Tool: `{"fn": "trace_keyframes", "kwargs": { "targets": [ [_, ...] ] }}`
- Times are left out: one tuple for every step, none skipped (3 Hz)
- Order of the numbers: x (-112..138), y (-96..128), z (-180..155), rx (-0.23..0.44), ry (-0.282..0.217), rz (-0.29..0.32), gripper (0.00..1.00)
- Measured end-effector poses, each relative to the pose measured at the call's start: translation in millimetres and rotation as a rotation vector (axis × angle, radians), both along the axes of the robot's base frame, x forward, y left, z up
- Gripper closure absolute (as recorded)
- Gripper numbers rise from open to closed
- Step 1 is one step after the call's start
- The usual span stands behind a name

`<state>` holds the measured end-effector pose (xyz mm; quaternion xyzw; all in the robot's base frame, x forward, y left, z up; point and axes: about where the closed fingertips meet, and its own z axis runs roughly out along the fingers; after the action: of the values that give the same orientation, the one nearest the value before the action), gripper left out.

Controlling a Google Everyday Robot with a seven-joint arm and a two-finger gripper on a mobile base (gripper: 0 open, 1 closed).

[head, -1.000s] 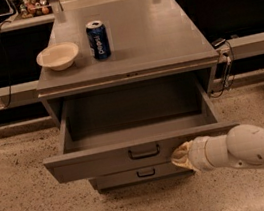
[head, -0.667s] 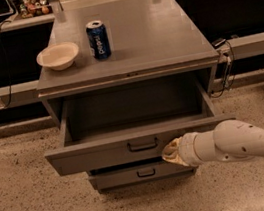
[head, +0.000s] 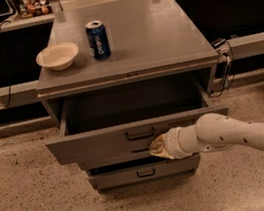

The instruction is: Close top drawer

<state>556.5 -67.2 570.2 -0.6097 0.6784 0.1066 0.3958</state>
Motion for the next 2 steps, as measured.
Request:
{"fn": "trace_keyframes", "kwargs": {
  "targets": [
    [19.2,16.6,-2.9,0.008,-0.008,0.04,1.0],
    [41.8,30.5,-5.5,0.01,-0.007,0.069,1.0]
  ]
}}
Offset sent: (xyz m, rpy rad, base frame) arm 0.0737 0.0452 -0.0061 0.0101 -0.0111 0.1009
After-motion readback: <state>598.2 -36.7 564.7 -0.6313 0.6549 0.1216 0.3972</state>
